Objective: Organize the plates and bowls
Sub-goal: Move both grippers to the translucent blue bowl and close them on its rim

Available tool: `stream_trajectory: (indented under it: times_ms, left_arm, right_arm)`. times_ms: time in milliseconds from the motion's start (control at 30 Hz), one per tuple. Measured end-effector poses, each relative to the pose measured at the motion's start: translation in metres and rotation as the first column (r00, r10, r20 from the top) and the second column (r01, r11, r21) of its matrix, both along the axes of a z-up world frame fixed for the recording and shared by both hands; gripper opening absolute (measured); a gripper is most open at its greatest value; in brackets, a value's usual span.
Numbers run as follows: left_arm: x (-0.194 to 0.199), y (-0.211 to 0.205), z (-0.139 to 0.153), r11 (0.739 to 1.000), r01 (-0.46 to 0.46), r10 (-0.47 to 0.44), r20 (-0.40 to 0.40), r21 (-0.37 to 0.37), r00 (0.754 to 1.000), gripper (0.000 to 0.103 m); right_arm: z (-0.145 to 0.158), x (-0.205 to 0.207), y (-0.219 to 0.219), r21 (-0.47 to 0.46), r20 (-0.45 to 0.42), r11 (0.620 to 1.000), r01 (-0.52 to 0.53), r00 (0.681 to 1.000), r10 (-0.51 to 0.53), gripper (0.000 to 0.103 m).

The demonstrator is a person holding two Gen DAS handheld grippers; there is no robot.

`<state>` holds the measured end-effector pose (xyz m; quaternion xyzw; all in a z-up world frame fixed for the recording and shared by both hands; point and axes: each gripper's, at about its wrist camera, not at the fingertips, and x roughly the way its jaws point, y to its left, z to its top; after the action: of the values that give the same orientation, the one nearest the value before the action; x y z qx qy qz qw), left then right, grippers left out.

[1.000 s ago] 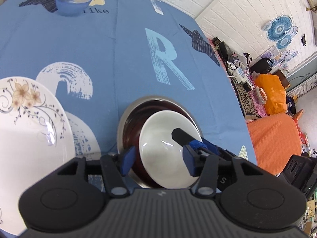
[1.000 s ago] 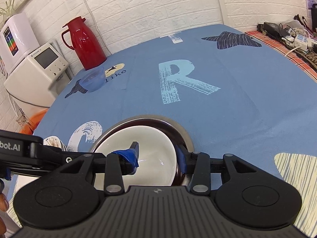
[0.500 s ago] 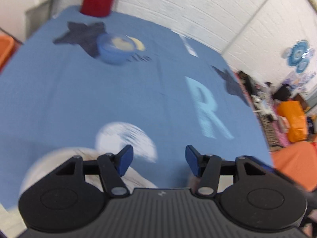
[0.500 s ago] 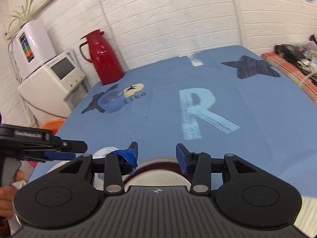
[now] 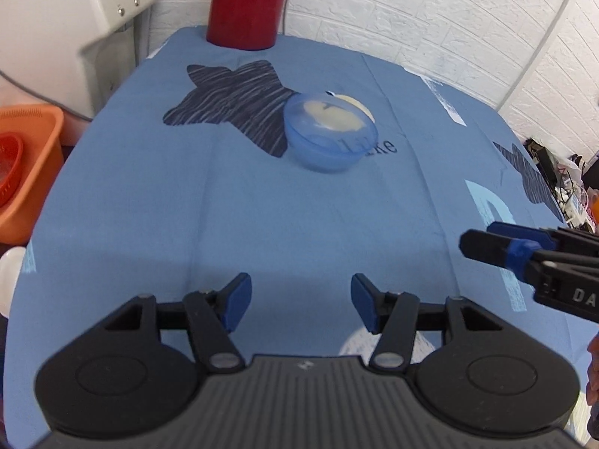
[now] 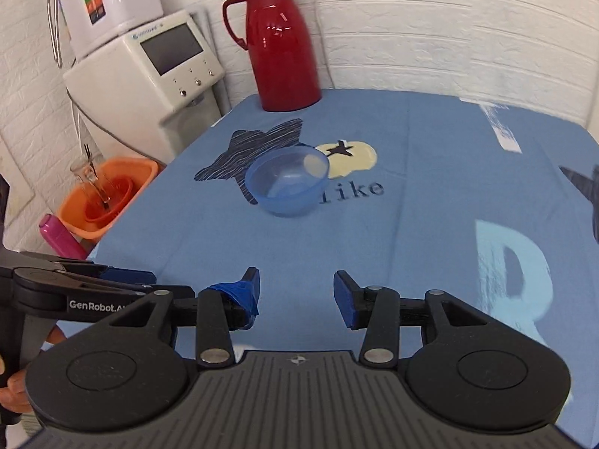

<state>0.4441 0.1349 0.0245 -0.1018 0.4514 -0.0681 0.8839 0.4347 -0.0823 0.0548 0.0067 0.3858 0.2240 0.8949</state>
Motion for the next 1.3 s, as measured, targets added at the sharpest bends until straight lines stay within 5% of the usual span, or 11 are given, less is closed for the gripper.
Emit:
stream_trajectory:
  times_ms: [300,500,967,1133,1300]
  left_arm:
    - [0.083,0.032,0.021,0.990,-0.031,0.038,0.051,-0.134,0.998,0.059]
    - [0.136,0.033,0.000,0.980,-0.086,0.088,0.002,-0.180,0.996,0.060]
    - [0.155,0.020,-0.033,0.985,-0.141,0.139,-0.031,-0.102,0.990,0.059]
    - [0.155,0.023,-0.034,0.982,-0.164,0.161,-0.043,-0.095,0.986,0.016]
    - [0.147,0.022,-0.032,0.978,-0.150,0.139,-0.078,-0.146,0.987,0.000]
  right_arm:
    - [-0.009,0.096,0.015,0.057,-0.074,0.995,0.084,0.994,-0.080,0.029]
    - [-0.030,0.147,0.029,-0.002,-0.089,0.991,0.130,0.987,-0.130,0.031]
    - [-0.062,0.172,0.051,-0.046,-0.098,0.996,0.072,0.992,-0.077,0.029]
    - [-0.061,0.164,0.055,-0.041,-0.092,0.998,0.040,0.995,-0.044,0.024]
    - [-0.056,0.151,0.070,-0.047,-0.098,0.999,-0.005,0.995,0.000,0.020]
